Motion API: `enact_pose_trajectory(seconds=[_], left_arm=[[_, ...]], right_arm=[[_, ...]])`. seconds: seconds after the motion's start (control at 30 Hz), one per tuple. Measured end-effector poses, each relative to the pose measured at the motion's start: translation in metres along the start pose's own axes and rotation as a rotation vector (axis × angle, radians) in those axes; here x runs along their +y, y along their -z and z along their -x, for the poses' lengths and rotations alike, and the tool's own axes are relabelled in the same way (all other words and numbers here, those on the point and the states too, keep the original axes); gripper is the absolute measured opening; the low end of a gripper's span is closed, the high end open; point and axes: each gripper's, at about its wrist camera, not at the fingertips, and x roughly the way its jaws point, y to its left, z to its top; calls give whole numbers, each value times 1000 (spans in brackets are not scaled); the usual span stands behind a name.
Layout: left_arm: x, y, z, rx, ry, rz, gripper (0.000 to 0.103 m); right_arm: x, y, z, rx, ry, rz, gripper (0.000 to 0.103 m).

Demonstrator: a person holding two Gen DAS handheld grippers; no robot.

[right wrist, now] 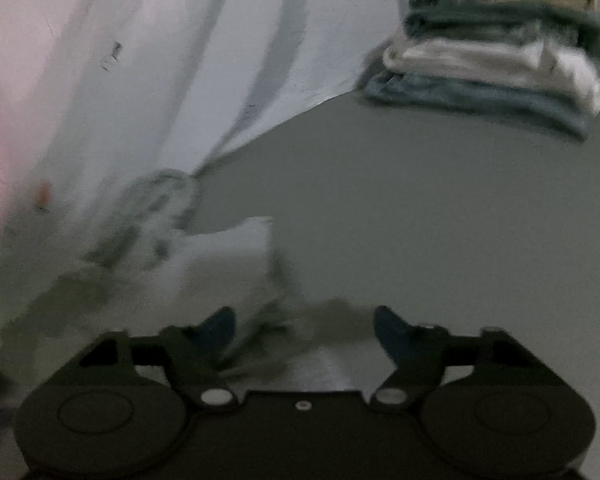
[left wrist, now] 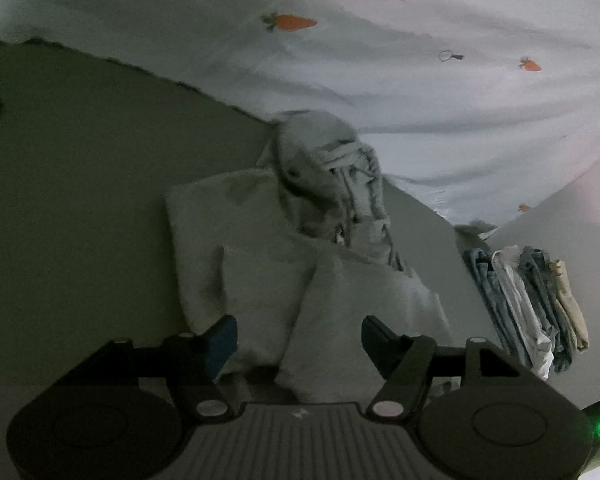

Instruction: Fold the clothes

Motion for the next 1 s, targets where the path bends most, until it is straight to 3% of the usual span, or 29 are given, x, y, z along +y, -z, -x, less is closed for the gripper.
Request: enact_pose_trajectory(seconds=[0.03, 0.17, 0.23, 0.3, 0.73, 0.9, 1.0], left_arm=[[0, 0, -2, 8, -6, -9, 69], [-6, 2, -11, 37, -3, -42, 69], [-8, 4, -14, 51, 0, -43, 69], [-10, 7, -17, 65, 2, -50, 69], [-7, 16, -28, 116, 2, -48, 69], [-6, 17, -28, 120, -5, -50, 69], [-4, 18, -28, 123, -11, -39, 69]], right_arm=[[-3, 2, 1, 14, -49, -52, 59], [-21, 21, -4, 92, -184, -288, 44], [-30, 33, -5, 135, -238, -380, 31], [-38, 46, -5, 176, -301, -455, 26], [-43, 69, -19, 293, -382, -540, 25], [-48, 74, -23, 310, -404, -618, 9], [-48, 72, -22, 306, -412, -627, 6]])
